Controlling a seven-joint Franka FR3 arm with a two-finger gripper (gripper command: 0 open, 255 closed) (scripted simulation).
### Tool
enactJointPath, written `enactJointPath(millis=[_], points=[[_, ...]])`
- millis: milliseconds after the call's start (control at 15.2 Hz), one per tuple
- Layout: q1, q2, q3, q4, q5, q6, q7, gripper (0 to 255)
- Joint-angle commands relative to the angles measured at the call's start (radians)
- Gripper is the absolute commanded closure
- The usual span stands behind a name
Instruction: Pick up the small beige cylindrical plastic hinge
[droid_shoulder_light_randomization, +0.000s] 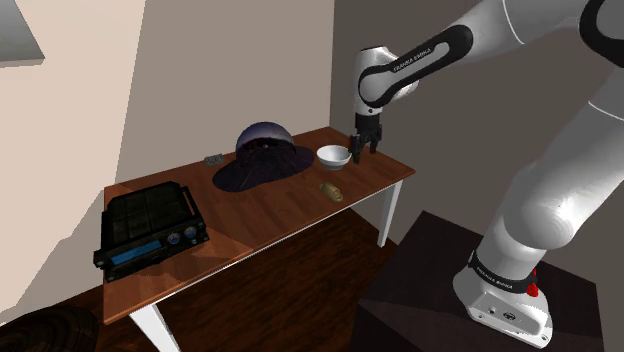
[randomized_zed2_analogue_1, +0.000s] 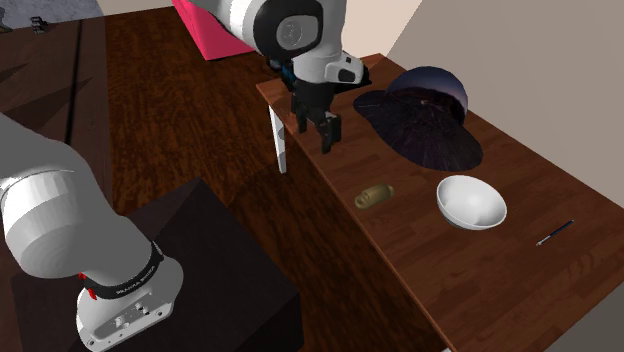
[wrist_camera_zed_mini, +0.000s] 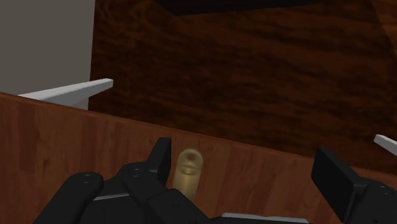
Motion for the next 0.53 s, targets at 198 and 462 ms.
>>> enactJointPath(millis=[198,462], points=[[-0.008,0.190,-0.019,0.069,0.030,0.132,-0.035,0],[-0.020,0.344,-0.025,0.150,0.066,0.211,-0.068,0]])
